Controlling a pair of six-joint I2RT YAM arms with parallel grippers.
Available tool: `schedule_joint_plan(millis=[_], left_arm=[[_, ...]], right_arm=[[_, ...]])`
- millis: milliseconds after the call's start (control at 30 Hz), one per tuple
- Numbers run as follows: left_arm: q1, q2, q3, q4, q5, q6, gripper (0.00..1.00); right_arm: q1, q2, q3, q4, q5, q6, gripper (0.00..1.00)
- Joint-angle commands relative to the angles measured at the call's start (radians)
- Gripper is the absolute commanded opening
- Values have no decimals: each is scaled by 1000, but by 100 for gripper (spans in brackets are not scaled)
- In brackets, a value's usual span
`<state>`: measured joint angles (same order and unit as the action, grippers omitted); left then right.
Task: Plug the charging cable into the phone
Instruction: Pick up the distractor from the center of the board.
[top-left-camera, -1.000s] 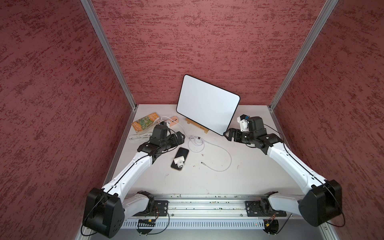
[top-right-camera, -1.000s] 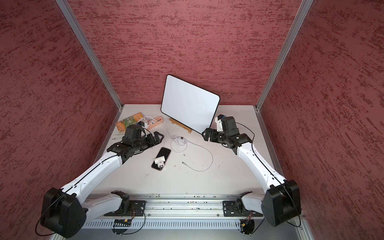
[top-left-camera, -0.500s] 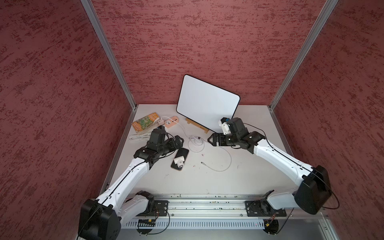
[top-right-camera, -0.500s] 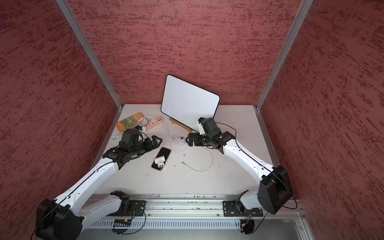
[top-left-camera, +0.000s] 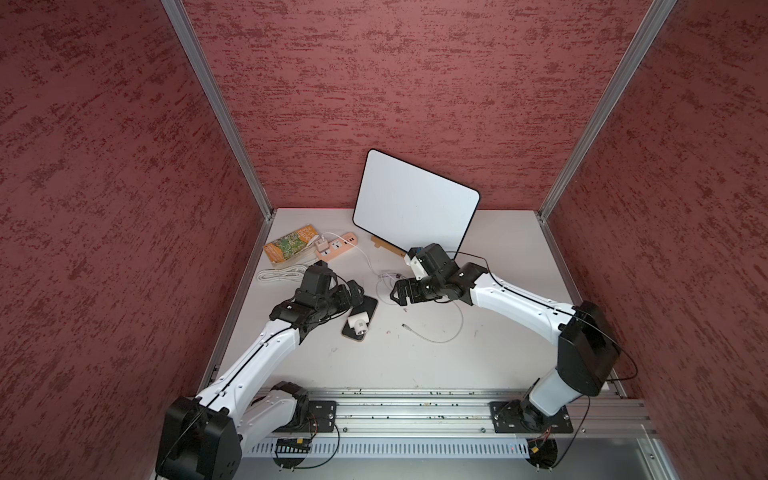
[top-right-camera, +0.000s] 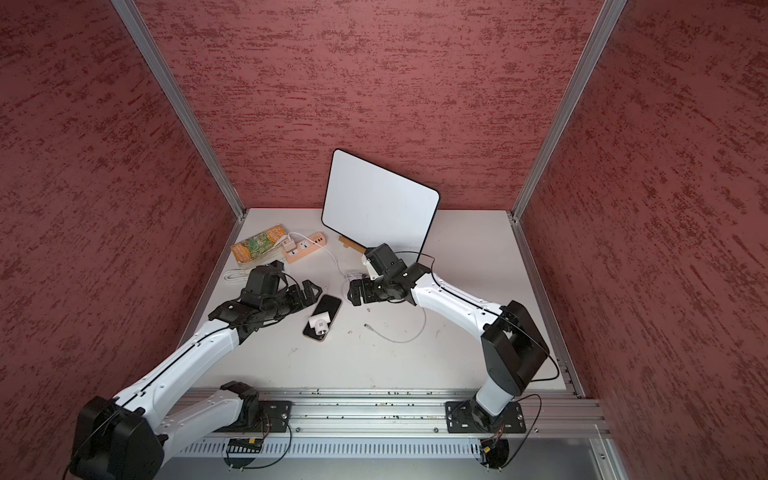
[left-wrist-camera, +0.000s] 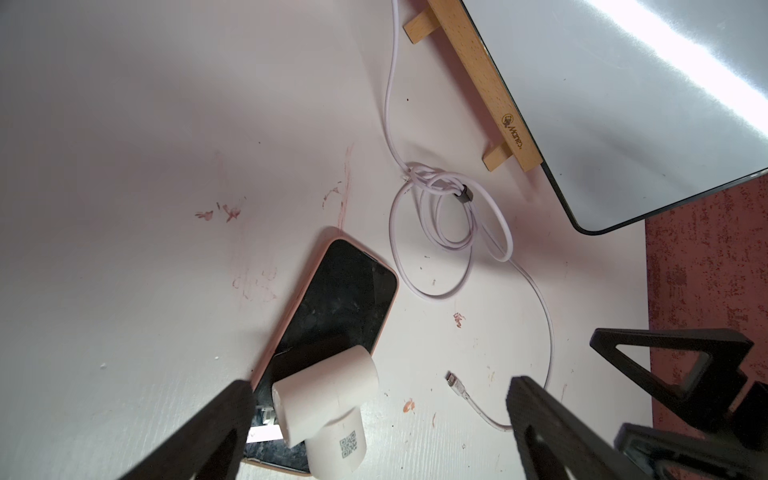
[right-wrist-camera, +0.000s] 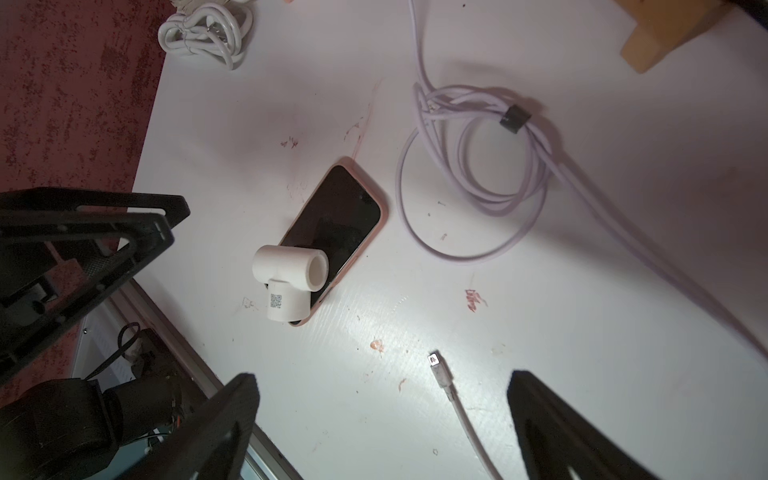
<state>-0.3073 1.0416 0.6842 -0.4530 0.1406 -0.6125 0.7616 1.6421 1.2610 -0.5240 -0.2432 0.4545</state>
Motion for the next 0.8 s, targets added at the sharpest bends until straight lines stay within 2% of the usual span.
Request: schedule_joint_plan(millis=[0, 233, 467, 767], left_arm=[[22, -22, -13, -8, -57, 12, 100], [79, -44, -32, -52, -95, -1, 100], [166, -72, -73, -58, -102, -30, 100], [200, -69, -80, -44, -76, -26, 100]], right_arm=[[30, 37, 51, -3, 11, -26, 99], [86, 151, 142, -22, -17, -53, 99], [154, 265, 231, -50, 14, -48, 99], [209, 400, 354, -85, 33, -54, 99]])
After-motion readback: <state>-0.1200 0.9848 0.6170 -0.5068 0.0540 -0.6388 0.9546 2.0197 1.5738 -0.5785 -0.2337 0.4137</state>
